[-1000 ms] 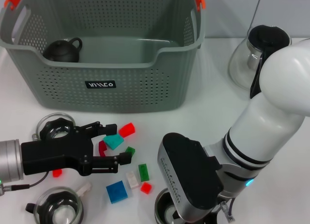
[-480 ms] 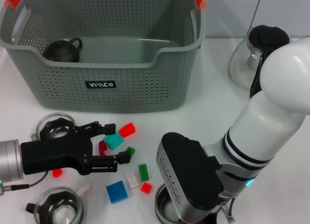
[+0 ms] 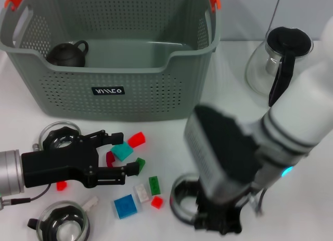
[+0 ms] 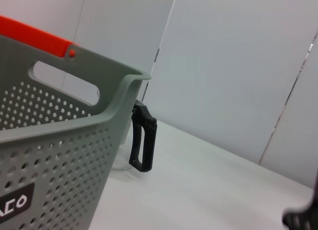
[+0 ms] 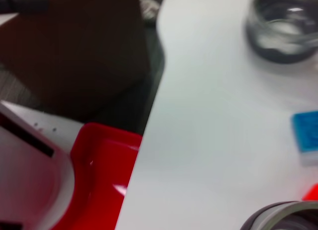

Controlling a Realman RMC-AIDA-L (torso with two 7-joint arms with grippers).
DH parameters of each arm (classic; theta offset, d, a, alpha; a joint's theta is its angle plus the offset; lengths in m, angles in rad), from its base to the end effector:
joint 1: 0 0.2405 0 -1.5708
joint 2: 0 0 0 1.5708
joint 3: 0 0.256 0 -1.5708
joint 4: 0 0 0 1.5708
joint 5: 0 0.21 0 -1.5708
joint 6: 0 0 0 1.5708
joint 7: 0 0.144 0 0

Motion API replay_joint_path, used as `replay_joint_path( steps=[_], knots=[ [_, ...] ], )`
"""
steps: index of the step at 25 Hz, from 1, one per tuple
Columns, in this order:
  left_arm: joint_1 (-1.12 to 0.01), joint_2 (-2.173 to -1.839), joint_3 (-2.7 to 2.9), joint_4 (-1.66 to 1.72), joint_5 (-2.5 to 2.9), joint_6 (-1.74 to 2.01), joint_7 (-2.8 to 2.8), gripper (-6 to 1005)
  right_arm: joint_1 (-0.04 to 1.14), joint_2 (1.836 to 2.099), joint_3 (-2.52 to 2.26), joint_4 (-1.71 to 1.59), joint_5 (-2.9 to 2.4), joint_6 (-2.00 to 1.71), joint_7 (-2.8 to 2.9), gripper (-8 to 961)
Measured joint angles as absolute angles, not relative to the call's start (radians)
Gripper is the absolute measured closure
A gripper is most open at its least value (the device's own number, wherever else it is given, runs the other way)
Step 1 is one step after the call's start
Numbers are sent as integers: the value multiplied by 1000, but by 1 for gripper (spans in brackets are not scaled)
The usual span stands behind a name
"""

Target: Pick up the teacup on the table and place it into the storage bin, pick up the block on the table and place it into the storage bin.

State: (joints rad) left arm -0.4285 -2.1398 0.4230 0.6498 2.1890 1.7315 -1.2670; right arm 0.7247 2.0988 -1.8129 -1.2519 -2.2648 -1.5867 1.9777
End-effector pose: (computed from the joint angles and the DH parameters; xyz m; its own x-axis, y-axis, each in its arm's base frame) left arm -0.2944 0.2720 -0.0080 0.7239 0.3934 0.5668 0.5216 -0.8498 -0.0763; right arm 0.1177 0.2871 -0.0930 0.9109 0.2236 0.3468 0.1389 -0.9576 0.2524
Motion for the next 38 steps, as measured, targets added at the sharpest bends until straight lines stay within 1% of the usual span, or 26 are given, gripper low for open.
replay_joint_path(
  steps=[5, 11, 17, 20, 24, 32, 35, 38],
  knots=[
    [-426, -2140, 422, 651, 2189, 1720, -1267, 48, 714, 2097, -1570, -1333, -2324, -1734, 1979, 889],
    [-428, -2141, 422, 646, 2182, 1707, -1267, 48, 735, 2097, -1340, -1487, -2344, -1835, 1996, 893],
    [-430, -2141, 422, 646, 2179, 1704, -1259, 48, 859, 2100, -1150, -1513, -2193, -1811, 2044, 893],
    [-432, -2141, 422, 646, 2177, 1704, -1258, 49, 917, 2104, -1117, -1492, -2187, -1668, 2088, 894],
    [-432, -2141, 422, 646, 2166, 1703, -1256, 49, 978, 2101, -1140, -1349, -2215, -1378, 2122, 894],
    [-433, -2147, 423, 643, 2140, 1697, -1253, 49, 1192, 2101, -1223, -728, -2352, -778, 2054, 895],
    [-433, -2148, 423, 639, 2131, 1697, -1246, 48, 1238, 2107, -1291, -564, -2349, -583, 2025, 895],
    [-433, -2149, 422, 637, 2129, 1698, -1244, 48, 1258, 2112, -1378, -476, -2326, -464, 2025, 895]
  ],
)
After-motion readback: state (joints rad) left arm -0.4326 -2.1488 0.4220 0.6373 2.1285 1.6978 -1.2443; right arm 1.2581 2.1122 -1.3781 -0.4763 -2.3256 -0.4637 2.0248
